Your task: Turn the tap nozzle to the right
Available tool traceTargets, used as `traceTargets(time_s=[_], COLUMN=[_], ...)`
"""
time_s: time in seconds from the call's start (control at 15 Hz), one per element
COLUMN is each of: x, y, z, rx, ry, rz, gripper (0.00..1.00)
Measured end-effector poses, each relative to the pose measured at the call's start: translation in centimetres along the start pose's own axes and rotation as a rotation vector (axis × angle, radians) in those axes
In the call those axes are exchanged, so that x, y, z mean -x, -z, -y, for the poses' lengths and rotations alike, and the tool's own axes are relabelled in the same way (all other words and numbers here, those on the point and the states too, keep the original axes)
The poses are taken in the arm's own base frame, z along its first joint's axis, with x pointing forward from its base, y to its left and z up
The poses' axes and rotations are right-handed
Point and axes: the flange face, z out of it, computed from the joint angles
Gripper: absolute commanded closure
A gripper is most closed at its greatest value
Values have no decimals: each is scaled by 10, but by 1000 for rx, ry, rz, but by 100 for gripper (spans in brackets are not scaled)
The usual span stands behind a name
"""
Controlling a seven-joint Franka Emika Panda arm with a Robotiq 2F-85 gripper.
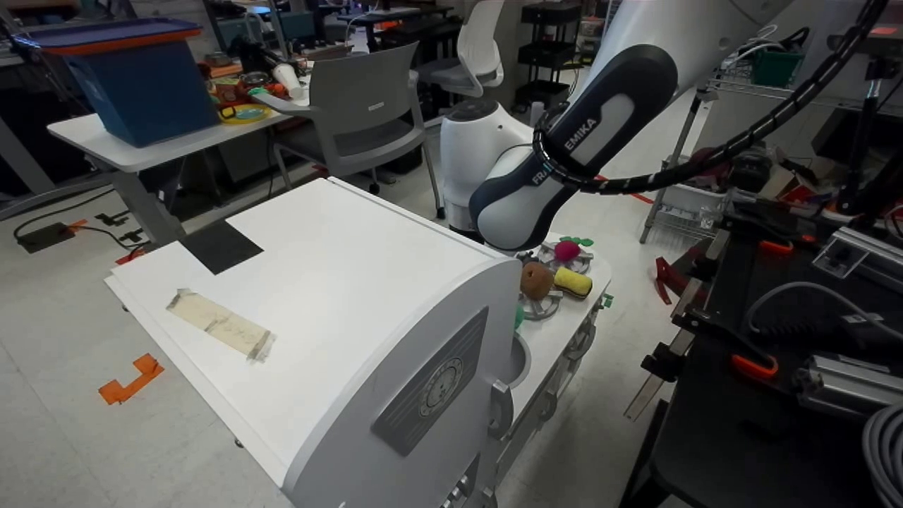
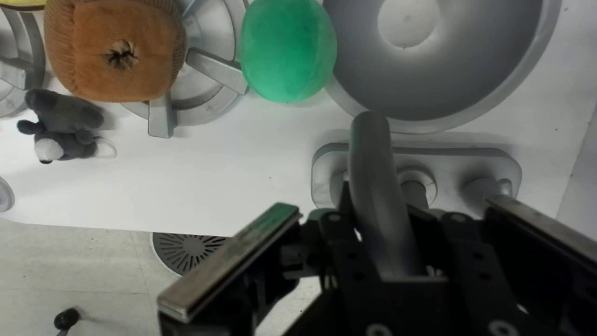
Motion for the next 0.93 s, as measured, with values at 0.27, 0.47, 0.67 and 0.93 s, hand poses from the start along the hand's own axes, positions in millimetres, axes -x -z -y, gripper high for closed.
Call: traceTargets(time_s=[0.27, 0.47, 0.67, 0.93], x=[-1, -1, 0, 0], y=[-1, -2, -2, 0], z=[-2, -4, -8, -17], rx=[19, 54, 89, 154], ry=[-25, -36, -56, -83], rz=[-17, -25, -4, 37], gripper=[67, 46, 25, 0])
